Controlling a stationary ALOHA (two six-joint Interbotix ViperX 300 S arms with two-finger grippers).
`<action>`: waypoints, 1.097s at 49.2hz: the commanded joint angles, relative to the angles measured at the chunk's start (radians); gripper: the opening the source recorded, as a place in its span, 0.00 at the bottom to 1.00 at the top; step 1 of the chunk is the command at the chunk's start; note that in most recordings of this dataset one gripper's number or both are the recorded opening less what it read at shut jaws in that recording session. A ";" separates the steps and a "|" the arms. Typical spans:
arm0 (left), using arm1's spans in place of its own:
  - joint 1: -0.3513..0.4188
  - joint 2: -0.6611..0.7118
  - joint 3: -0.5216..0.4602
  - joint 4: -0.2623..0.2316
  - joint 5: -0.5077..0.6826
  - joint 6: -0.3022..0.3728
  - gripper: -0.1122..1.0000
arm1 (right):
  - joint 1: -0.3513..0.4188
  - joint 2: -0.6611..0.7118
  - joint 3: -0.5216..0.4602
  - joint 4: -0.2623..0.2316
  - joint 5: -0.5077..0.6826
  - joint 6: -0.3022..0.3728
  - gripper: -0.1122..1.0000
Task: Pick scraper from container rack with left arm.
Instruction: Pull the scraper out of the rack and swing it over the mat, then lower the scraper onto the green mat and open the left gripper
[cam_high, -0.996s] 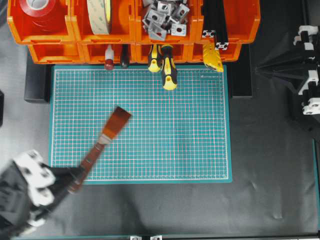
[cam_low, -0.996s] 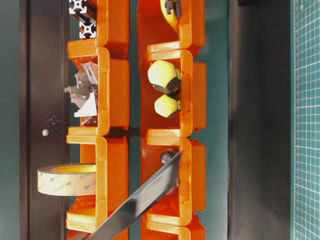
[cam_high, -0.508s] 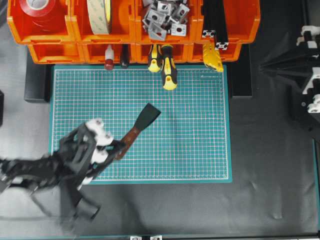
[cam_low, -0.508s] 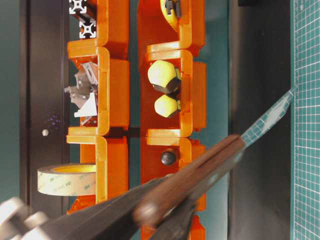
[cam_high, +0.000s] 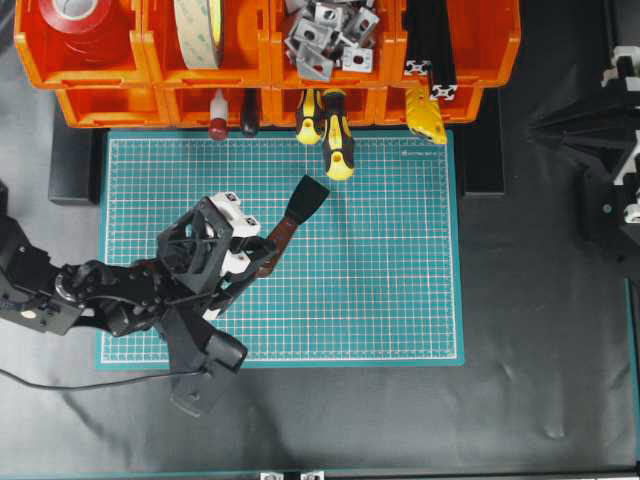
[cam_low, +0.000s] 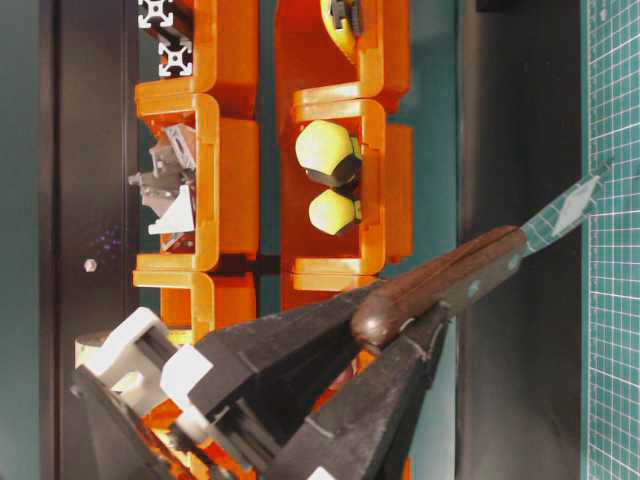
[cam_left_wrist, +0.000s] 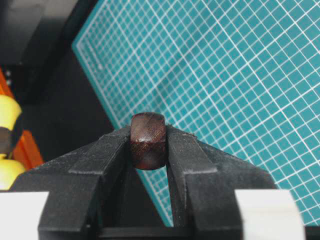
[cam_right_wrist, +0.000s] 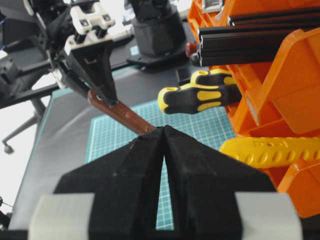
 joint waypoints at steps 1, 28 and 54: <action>0.008 -0.014 -0.017 0.005 -0.005 -0.005 0.29 | -0.005 0.008 -0.032 0.002 -0.005 0.000 0.10; 0.043 0.009 -0.020 0.005 -0.041 -0.020 0.29 | -0.006 0.006 -0.037 0.002 -0.003 0.006 0.10; 0.028 0.031 0.044 0.003 -0.061 -0.663 0.90 | -0.006 0.005 -0.035 0.002 0.000 0.009 0.10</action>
